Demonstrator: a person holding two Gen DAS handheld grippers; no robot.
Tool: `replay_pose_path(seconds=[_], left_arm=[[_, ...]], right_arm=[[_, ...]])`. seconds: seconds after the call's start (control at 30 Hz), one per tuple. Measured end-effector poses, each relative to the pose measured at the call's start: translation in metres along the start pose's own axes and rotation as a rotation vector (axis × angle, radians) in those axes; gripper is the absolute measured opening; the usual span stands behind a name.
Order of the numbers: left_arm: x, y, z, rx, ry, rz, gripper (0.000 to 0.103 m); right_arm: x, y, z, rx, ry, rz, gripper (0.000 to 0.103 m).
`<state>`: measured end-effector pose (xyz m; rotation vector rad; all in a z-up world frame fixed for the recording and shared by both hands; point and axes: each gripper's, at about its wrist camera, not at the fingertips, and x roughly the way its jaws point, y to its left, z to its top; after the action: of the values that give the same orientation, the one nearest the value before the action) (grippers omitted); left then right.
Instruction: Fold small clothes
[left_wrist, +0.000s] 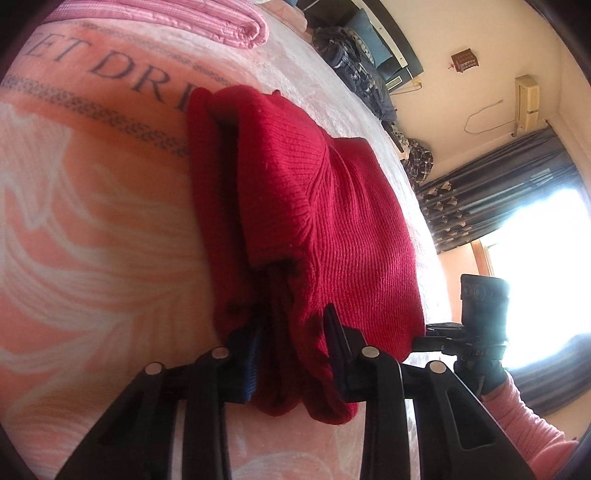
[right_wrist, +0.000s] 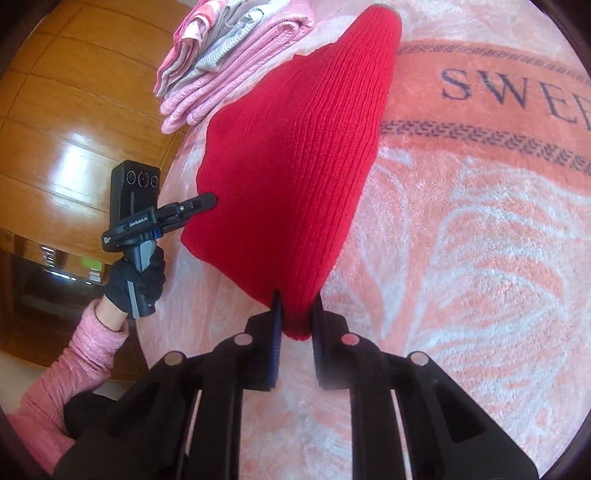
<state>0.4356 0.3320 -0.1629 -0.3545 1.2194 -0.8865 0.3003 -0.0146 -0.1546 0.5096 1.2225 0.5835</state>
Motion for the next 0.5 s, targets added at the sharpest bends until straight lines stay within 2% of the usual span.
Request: replay_pose_path(seconds=[0.07, 0.23, 0.33, 0.37, 0.4, 0.43, 0.5], left_arm=[[0.003, 0.006, -0.001, -0.01, 0.001, -0.001, 0.023], [0.003, 0.008, -0.004, -0.011, -0.004, -0.005, 0.021], [0.003, 0.009, -0.002, -0.036, 0.0, -0.028, 0.022], [0.005, 0.006, 0.003, -0.052, 0.003, -0.038, 0.027], [0.003, 0.006, 0.007, -0.065, 0.005, -0.054, 0.031], [0.0, 0.006, 0.009, -0.067, 0.004, -0.064, 0.04], [-0.007, 0.002, 0.016, -0.044, -0.006, -0.062, 0.044]], right_arm=[[0.007, -0.005, -0.003, -0.007, 0.015, -0.03, 0.012], [0.02, -0.012, -0.008, -0.01, 0.019, -0.044, 0.013], [0.017, -0.004, -0.005, -0.06, 0.04, -0.058, 0.022], [0.016, -0.003, -0.004, -0.06, 0.053, -0.05, 0.032], [0.012, -0.002, -0.003, -0.057, 0.056, -0.04, 0.034], [0.006, -0.001, -0.001, -0.06, 0.042, -0.042, 0.036], [-0.008, -0.001, 0.005, -0.072, 0.003, -0.061, 0.039]])
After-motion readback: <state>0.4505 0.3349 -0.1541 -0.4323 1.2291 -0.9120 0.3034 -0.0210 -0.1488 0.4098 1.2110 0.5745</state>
